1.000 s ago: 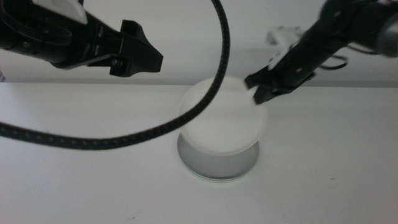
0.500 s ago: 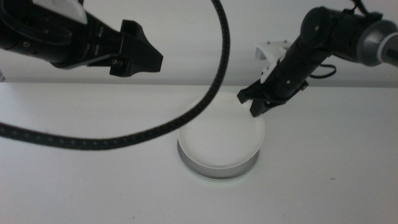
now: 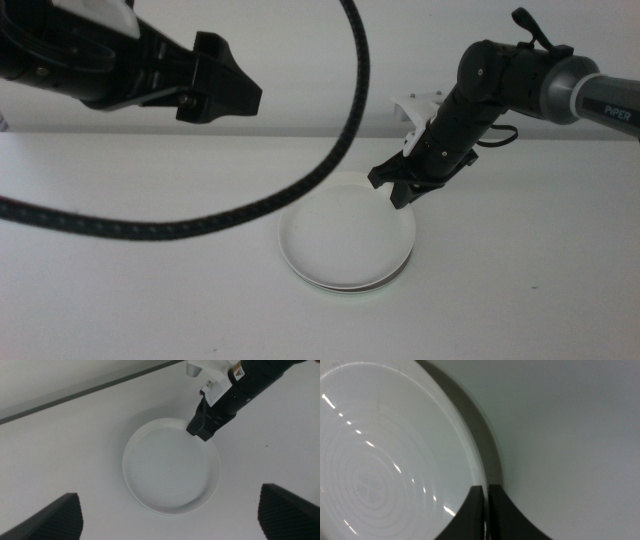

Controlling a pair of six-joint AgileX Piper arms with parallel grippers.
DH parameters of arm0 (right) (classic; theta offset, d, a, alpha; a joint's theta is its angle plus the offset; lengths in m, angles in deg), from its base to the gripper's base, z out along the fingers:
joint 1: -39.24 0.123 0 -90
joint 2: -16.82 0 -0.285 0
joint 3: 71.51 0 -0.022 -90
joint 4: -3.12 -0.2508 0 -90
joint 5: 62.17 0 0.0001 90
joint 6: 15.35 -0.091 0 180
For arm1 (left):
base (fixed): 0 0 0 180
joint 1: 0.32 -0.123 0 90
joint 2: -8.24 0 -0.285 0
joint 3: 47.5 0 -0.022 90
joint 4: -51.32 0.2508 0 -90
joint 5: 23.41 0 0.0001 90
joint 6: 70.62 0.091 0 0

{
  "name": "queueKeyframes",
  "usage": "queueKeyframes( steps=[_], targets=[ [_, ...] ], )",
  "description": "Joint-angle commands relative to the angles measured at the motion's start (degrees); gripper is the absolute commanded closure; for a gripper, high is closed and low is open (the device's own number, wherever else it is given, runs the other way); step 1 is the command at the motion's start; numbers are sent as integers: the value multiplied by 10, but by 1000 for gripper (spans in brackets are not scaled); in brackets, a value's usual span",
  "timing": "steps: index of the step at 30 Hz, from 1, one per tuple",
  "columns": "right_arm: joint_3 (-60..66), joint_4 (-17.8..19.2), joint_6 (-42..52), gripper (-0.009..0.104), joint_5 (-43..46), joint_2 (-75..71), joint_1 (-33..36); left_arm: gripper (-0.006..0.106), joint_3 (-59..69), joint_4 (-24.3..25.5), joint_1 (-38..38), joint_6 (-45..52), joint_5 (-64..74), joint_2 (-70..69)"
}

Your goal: Stack the three bowls on top of each other.

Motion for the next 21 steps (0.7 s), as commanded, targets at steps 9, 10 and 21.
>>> queueKeyframes(
  steps=[9,10,21],
  targets=[
    [1,-10,-12,45,6,-14,0,7,1,-3,-3,-3,-6,0],
    [1,-11,-12,41,5,-20,-3,7,1,-3,-3,-3,-6,0],
    [36,23,-5,30,13,-205,-118,7,1,-3,-3,-3,-6,0]
  ],
)
